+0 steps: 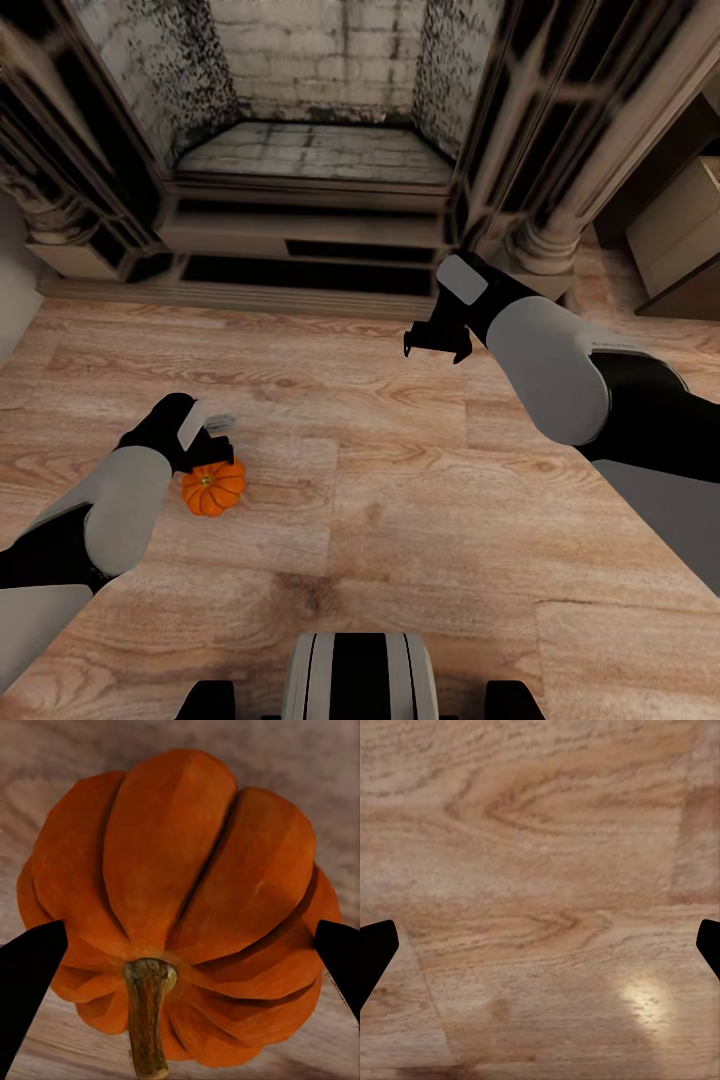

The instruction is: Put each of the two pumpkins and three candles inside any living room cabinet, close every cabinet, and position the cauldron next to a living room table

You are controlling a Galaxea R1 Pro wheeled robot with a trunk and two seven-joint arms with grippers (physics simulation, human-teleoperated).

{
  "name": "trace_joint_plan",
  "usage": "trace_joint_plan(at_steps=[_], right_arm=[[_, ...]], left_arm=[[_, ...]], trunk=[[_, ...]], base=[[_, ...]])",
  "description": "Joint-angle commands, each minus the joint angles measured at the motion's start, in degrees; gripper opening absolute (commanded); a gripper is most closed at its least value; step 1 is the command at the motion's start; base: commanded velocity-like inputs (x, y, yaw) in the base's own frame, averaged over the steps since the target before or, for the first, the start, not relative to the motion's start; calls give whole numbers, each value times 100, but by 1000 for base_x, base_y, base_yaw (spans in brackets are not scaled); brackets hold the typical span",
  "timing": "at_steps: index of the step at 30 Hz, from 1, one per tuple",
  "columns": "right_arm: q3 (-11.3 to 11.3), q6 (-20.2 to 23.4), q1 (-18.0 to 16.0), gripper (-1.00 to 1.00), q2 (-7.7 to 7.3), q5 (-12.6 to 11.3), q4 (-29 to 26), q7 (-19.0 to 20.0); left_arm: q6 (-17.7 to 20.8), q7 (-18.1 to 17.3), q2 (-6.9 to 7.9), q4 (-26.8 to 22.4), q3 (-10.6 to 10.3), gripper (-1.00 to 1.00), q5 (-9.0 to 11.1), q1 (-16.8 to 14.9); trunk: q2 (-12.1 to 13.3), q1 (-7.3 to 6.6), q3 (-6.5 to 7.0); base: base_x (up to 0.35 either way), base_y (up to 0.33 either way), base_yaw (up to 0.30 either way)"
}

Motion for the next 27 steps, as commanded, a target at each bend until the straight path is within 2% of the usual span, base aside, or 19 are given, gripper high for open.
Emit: trace_joint_plan(at_steps=[1, 27], right_arm=[[-46, 11, -1, 100, 3, -18, -9, -58], [-37, 5, 122, 100, 3, -26, -8, -58]], left_arm=[[21, -17, 2, -8, 39, -100, -68, 3], [28, -22, 54, 27, 39, -100, -59, 0]], trunk=[[-1, 8, -5], [-1, 8, -5]], base=[[0, 0, 0], [0, 0, 0]])
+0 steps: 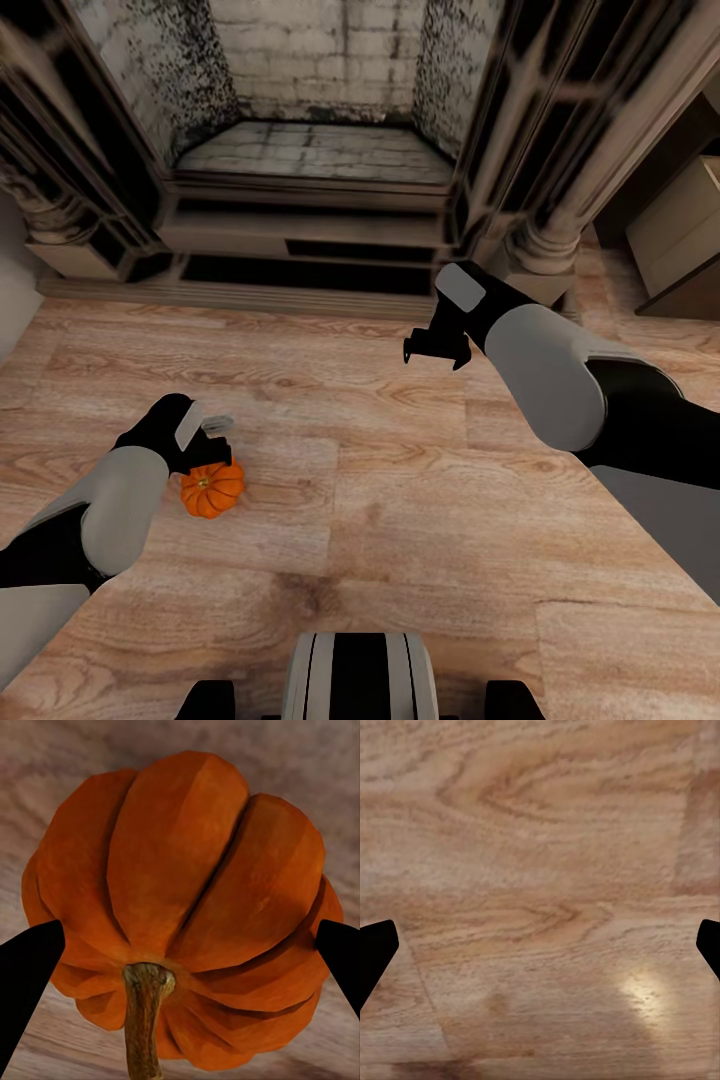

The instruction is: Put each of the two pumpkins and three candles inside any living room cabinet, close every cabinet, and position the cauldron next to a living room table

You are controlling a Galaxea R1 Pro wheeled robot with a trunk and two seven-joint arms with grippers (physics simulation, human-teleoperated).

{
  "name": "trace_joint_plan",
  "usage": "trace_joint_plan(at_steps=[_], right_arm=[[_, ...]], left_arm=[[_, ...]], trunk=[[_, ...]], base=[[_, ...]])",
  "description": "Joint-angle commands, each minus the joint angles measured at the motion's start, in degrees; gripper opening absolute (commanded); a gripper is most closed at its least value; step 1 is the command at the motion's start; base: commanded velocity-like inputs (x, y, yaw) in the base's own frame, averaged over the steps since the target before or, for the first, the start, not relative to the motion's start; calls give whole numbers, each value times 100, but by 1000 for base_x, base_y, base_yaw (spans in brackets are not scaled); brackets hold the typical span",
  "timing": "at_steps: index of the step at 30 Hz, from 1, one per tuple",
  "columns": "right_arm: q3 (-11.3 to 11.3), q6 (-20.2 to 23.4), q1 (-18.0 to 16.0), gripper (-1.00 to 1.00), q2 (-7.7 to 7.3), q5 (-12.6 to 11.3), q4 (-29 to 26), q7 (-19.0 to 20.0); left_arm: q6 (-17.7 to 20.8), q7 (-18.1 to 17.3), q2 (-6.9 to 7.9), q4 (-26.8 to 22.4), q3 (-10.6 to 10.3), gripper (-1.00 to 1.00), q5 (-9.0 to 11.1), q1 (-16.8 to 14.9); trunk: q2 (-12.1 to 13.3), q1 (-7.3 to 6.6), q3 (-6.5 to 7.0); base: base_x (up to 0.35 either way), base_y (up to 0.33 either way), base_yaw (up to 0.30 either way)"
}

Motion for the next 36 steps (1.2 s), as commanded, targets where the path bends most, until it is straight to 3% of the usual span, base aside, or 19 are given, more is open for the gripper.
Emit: trace_joint_plan(at_steps=[1, 8, 12, 16, 19, 22, 27, 29, 32, 36], right_arm=[[-46, 10, -1, 100, 3, -18, -7, -58], [-46, -8, 9, 100, 3, -18, 81, -50], [-46, -53, 48, 100, 3, -18, 119, -48], [-41, -245, 168, 100, 3, -12, 154, -37], [-32, -628, 323, 100, 3, -10, 168, -28], [-29, -941, 402, 100, 3, 1, 169, -19], [-27, -1089, 461, 100, 3, 21, 170, -15], [-21, -1126, 542, 100, 3, 25, 172, -13], [-2, -1329, 772, 100, 3, 32, 174, 6], [10, -1640, 957, 100, 3, 53, 174, 76]], left_arm=[[20, -8, -3, -10, 37, -100, -70, 2], [6, -1, 1, 153, 37, -100, -61, 3], [10, -26, 12, 201, 43, -100, -32, 4], [32, -38, 1, 169, 52, -100, 217, 1], [47, -34, -17, 60, 54, -100, 601, 0], [58, -29, -19, -91, 50, -100, 848, -1], [65, 53, -11, -304, 63, -100, 949, 0], [70, 118, -13, -354, 160, -100, 962, 1], [76, 176, -19, -395, 573, -100, 968, -1], [73, 297, -53, -419, 852, -100, 930, -2]], trunk=[[-1, 4, -5], [-1, 4, -5], [5, -6, 84], [10, -17, 173], [14, -24, 239], [18, -32, 305], [25, -45, 416], [27, -50, 461], [31, -58, 527], [37, -68, 616]], base=[[0, 0, 0], [0, 0, 0], [0, 0, 0], [0, 0, 0], [0, 0, 0], [0, 0, 0], [0, 0, 0], [0, 0, 0], [0, 0, 0], [0, 0, 0]])
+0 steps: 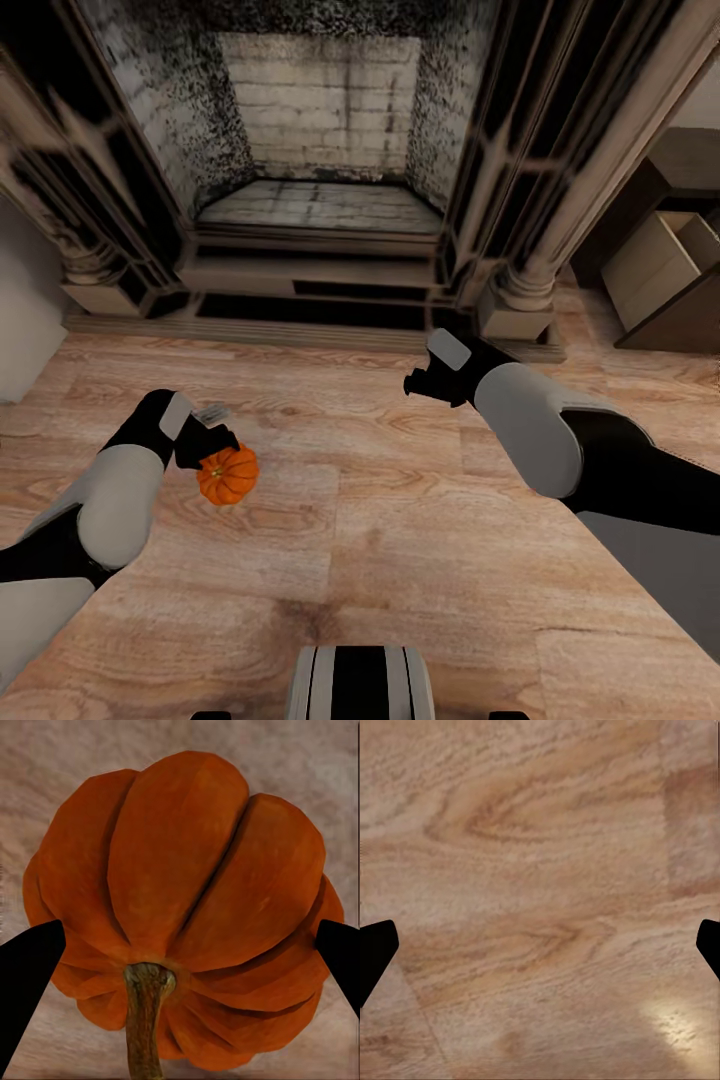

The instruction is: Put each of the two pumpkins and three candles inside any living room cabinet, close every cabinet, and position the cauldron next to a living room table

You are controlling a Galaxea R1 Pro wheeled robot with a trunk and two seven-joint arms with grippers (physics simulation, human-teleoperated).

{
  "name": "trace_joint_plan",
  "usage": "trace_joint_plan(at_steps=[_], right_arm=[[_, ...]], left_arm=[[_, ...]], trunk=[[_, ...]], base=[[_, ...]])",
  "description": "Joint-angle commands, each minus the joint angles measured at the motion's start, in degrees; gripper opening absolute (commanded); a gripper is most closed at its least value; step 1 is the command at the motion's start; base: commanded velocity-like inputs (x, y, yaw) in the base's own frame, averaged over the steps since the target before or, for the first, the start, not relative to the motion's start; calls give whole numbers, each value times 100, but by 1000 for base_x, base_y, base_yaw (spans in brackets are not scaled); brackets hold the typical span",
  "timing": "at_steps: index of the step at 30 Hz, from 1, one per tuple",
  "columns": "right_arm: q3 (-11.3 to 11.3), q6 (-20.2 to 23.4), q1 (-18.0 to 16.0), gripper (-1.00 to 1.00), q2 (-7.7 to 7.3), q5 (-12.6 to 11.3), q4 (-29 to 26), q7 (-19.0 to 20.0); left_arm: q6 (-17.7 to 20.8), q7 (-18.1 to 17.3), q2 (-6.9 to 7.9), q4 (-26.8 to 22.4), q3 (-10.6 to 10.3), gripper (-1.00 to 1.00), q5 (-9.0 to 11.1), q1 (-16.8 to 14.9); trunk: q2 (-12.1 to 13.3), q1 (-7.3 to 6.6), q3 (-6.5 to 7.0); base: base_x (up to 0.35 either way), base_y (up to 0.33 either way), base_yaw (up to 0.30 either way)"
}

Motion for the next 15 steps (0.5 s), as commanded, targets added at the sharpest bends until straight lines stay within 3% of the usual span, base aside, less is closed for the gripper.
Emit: trace_joint_plan(at_steps=[1, 8, 15], right_arm=[[-44, -31, 33, 100, 3, 6, -12, -32], [-35, -541, 404, 100, 3, 298, 8, 258], [-30, -1190, 568, 100, 3, 1089, 332, 1050]], left_arm=[[19, 71, -21, -15, 53, -100, -13, -2], [-29, 579, -181, -164, 94, -100, -70, 4], [-62, 662, -296, -175, 108, -100, -49, 12]], trunk=[[0, -3, 19], [10, -21, 174], [19, -39, 329]], base=[[0, 0, 0], [0, 0, 0], [0, 0, 0]])
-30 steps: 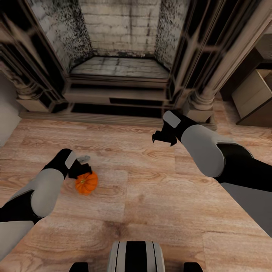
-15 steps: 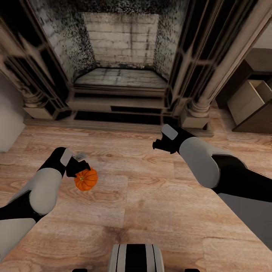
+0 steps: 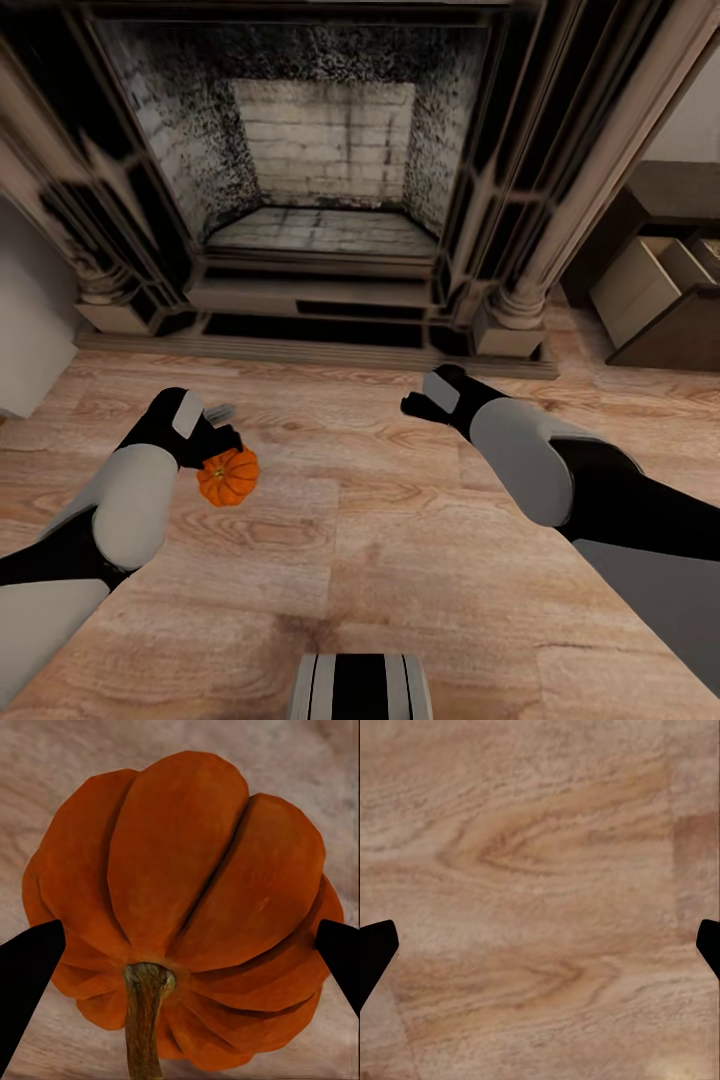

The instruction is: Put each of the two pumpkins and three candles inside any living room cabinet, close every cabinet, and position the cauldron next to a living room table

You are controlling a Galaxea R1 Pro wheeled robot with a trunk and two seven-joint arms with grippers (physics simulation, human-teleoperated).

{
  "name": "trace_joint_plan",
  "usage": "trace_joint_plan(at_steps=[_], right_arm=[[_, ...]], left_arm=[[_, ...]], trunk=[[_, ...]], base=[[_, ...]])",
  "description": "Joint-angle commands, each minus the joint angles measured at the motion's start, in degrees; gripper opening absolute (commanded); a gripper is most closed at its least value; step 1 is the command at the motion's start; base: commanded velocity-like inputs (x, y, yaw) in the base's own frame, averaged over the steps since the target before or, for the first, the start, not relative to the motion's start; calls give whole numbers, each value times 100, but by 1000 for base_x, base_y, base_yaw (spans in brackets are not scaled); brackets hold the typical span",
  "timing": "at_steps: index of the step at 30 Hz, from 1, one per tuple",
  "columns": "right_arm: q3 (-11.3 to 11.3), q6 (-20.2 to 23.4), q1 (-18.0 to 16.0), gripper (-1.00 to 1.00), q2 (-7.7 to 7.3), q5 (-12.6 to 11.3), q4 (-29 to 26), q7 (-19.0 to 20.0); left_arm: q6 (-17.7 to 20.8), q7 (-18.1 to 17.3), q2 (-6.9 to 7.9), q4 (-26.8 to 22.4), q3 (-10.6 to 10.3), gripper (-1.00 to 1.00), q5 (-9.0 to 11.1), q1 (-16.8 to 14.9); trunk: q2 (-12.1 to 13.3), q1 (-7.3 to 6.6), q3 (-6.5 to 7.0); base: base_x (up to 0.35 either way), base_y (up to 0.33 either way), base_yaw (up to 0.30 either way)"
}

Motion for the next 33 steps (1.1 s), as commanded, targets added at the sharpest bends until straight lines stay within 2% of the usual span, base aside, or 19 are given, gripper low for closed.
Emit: trace_joint_plan(at_steps=[1, 5, 9, 11, 19, 21, 33], right_arm=[[-46, -92, 7, 100, 2, 170, 30, 59], [-46, -230, 44, 100, 2, 491, 78, 193], [-47, -266, 86, 100, 2, 579, 89, 224], [-47, -269, 91, 100, 2, 591, 93, 227], [-47, -270, 109, 100, 2, 624, 100, 213], [-47, -270, 109, 100, 2, 626, 100, 203], [-47, -254, 174, 100, 2, 640, 100, 191]], left_arm=[[22, 35, -53, -6, 29, -100, -45, -4], [18, 56, -155, -4, 31, -100, -51, -3], [-21, 64, -192, 124, 32, -100, -52, -3], [-108, 66, -197, 240, 32, -100, -52, -3], [-1354, 81, -188, 1229, 32, -100, -65, -3], [-1516, 77, -188, 1379, 32, -100, -67, -3], [-1693, 101, -188, 1641, 32, -100, -61, -3]], trunk=[[0, -3, 19], [6, -13, 107], [11, -24, 196], [14, -29, 240], [24, -49, 418], [27, -55, 462], [43, -86, 728]], base=[[0, 0, 0], [0, 0, 0], [0, 0, 0], [0, 0, 0], [0, 0, 0], [0, 0, 0], [0, 0, 0]])
